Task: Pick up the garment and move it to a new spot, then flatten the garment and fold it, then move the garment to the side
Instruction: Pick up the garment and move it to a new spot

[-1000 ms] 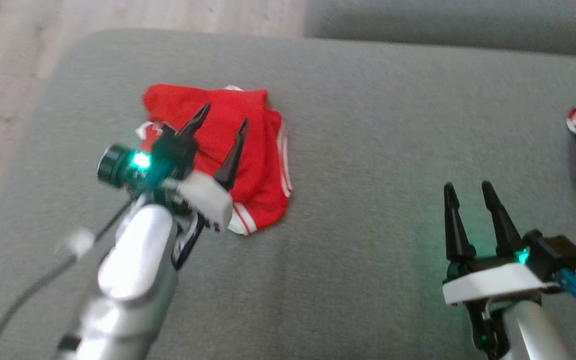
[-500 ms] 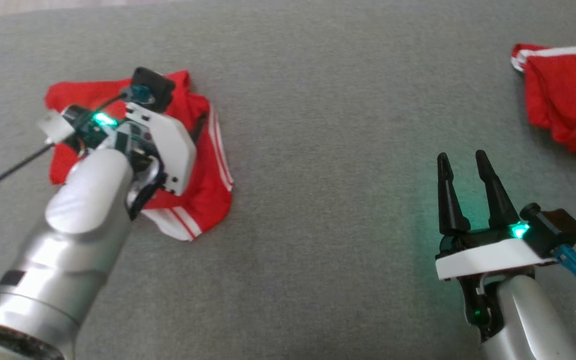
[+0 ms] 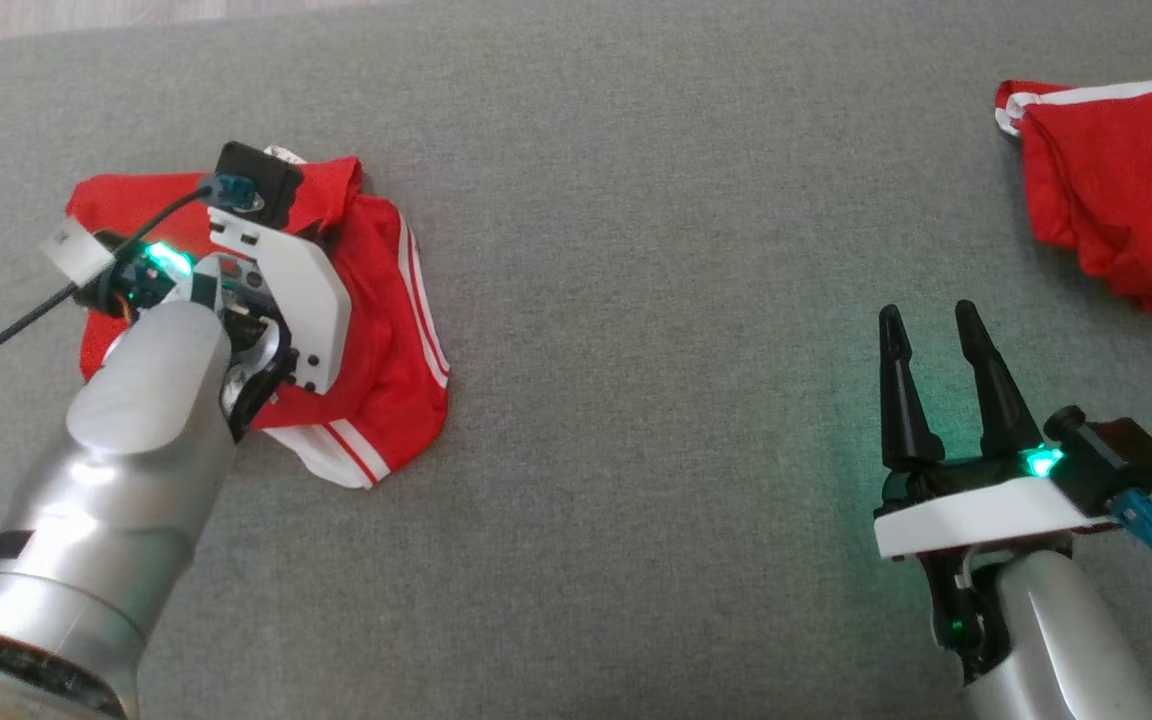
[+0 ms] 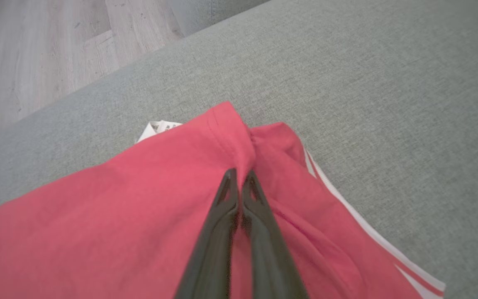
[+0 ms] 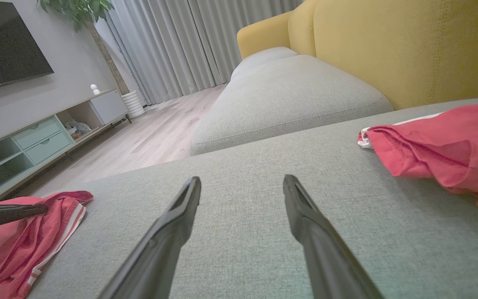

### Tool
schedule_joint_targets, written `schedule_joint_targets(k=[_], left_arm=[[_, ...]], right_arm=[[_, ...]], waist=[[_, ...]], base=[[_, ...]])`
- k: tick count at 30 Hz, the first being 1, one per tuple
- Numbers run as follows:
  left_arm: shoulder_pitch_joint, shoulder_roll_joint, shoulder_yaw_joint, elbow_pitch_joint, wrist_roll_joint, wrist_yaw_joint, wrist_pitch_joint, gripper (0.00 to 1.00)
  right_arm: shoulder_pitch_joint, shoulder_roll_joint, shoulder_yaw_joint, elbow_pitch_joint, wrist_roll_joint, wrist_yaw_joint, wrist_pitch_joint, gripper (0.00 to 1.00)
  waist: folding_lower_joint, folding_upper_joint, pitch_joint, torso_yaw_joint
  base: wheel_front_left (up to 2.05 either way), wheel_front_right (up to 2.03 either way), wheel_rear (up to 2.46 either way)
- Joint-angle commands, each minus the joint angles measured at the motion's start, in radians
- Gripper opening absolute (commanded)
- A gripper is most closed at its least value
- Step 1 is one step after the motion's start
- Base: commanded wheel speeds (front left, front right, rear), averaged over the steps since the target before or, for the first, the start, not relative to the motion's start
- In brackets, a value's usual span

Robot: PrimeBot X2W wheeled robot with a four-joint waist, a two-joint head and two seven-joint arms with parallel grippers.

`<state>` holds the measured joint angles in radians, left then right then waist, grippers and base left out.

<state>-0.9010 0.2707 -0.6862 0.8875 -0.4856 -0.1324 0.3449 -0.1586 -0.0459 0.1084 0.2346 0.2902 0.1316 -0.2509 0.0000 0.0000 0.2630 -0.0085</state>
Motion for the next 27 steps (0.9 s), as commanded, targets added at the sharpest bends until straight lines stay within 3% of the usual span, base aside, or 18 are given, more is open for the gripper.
schedule_joint_targets(k=[1,15,27], left_arm=[[-0.063,0.027,0.018,-0.016,-0.01,0.002,-0.017,0.0],[-0.115,0.005,-0.002,-0.097,-0.055,0.002,-0.244,0.0],[-0.154,-0.016,0.036,-0.268,-0.117,0.02,-0.259,0.0]], right_arm=[[-0.023,-0.004,0.018,-0.025,-0.005,-0.001,-0.011,1.0],[-0.002,-0.004,0.011,-0.002,-0.01,-0.001,-0.011,1.0],[0.027,-0.004,0.02,-0.005,0.022,-0.001,-0.011,1.0]], waist=[[0.0,0.0,-0.006,0.005],[0.0,0.0,-0.092,0.013],[0.0,0.0,-0.138,-0.027]], base=[[0.0,0.0,0.0],[0.0,0.0,0.0],[0.0,0.0,0.0]])
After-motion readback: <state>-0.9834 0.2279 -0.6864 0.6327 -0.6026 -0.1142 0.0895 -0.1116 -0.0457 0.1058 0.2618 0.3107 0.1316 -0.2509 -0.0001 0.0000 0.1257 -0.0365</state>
